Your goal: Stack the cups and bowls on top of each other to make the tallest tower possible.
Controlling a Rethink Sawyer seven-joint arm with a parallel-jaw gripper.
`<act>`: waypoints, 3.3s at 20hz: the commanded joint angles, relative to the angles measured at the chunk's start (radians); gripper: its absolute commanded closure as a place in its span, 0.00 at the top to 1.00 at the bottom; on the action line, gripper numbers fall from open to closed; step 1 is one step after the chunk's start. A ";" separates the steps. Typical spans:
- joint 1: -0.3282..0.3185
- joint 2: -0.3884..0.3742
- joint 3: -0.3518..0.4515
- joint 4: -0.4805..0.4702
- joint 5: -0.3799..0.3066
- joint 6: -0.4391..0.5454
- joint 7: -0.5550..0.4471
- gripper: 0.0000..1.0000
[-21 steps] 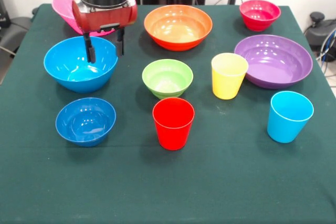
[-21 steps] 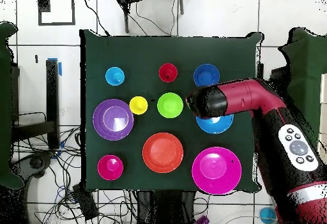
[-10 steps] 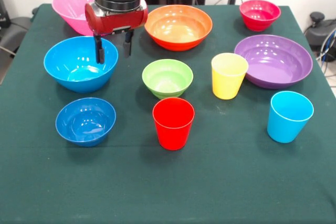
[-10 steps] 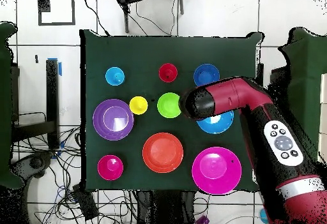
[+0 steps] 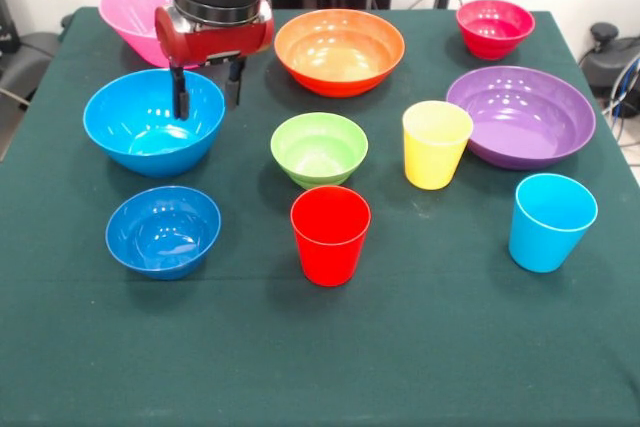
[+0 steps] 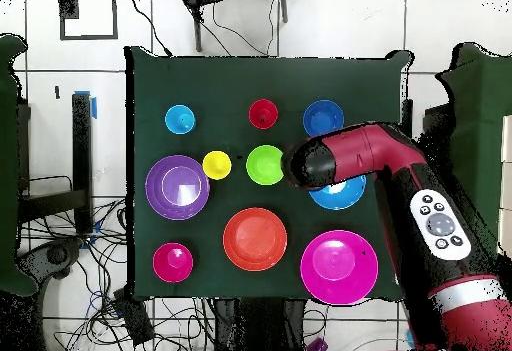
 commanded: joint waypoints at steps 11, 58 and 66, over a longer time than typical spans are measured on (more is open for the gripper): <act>0.123 0.022 -0.176 -0.045 -0.126 0.111 -0.099 1.00; 0.169 0.018 -0.301 0.019 -0.145 0.001 -0.164 1.00; 0.144 -0.007 -0.253 0.075 -0.090 -0.037 -0.190 1.00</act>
